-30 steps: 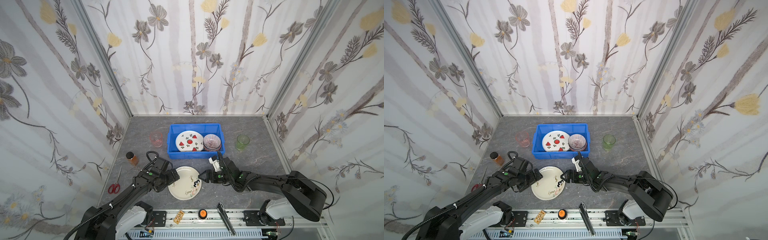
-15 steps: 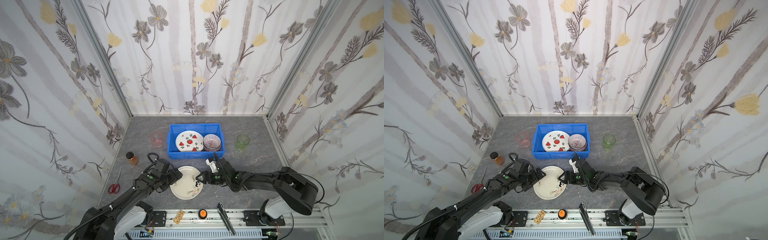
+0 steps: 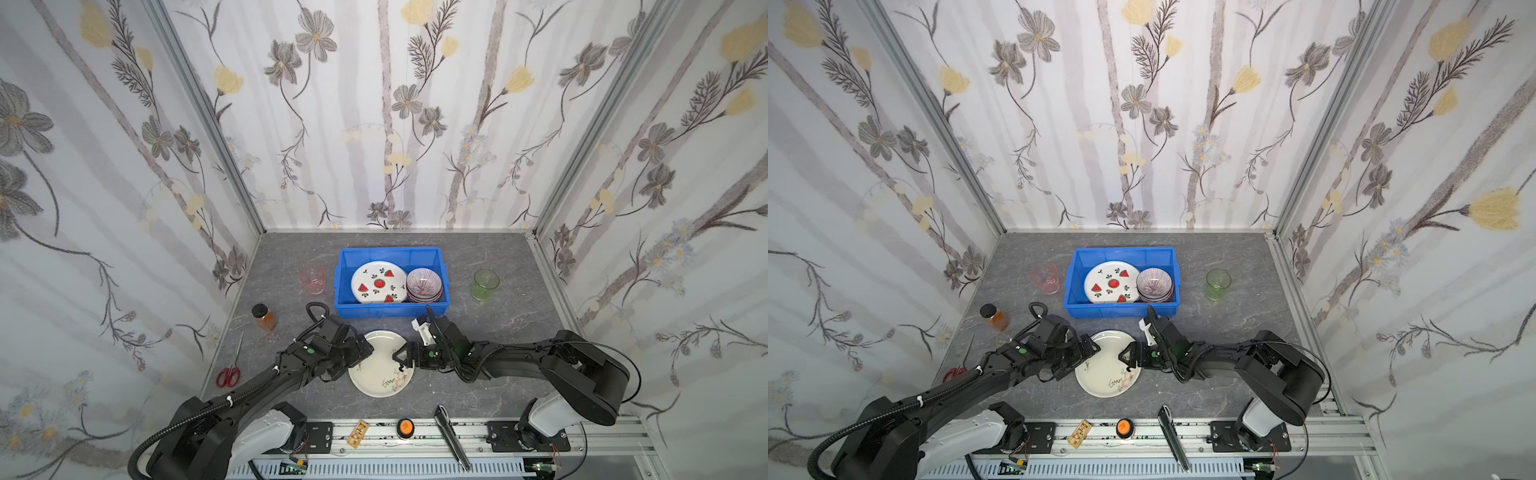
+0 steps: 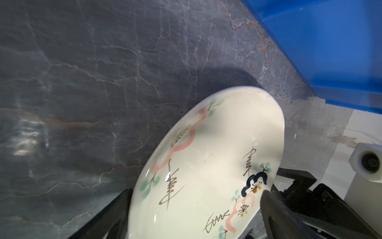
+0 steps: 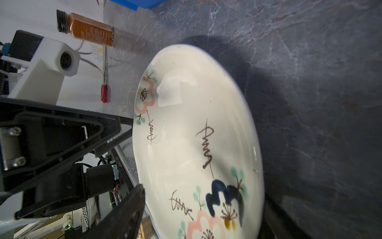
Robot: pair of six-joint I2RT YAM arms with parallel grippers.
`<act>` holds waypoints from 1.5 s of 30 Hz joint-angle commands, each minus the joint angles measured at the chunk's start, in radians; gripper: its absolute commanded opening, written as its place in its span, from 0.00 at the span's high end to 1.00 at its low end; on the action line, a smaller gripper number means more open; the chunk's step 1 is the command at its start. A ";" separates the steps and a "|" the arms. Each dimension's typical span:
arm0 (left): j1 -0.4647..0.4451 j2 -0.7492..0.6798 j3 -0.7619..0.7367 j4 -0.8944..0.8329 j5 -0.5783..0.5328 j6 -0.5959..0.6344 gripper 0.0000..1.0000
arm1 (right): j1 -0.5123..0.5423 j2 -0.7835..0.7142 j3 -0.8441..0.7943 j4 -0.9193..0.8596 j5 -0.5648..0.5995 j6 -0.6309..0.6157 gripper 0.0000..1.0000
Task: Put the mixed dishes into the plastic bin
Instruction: 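Grip opposite rims of the cream plate with both grippers and tilt it up, then lift the cream plate upright between both grippers toward the bin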
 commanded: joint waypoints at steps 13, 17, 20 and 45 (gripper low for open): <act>-0.036 0.063 0.037 0.139 0.016 -0.033 0.03 | -0.036 -0.028 0.023 0.043 -0.049 -0.013 0.60; -0.037 0.059 0.035 0.141 0.014 -0.036 0.03 | -0.046 -0.048 0.014 0.033 -0.042 -0.015 0.72; -0.038 0.050 0.025 0.142 0.011 -0.038 0.03 | -0.052 -0.069 0.012 0.007 -0.031 -0.028 0.78; -0.035 -0.142 -0.022 0.145 0.059 0.100 0.01 | -0.202 -0.391 -0.034 -0.277 -0.061 -0.061 1.00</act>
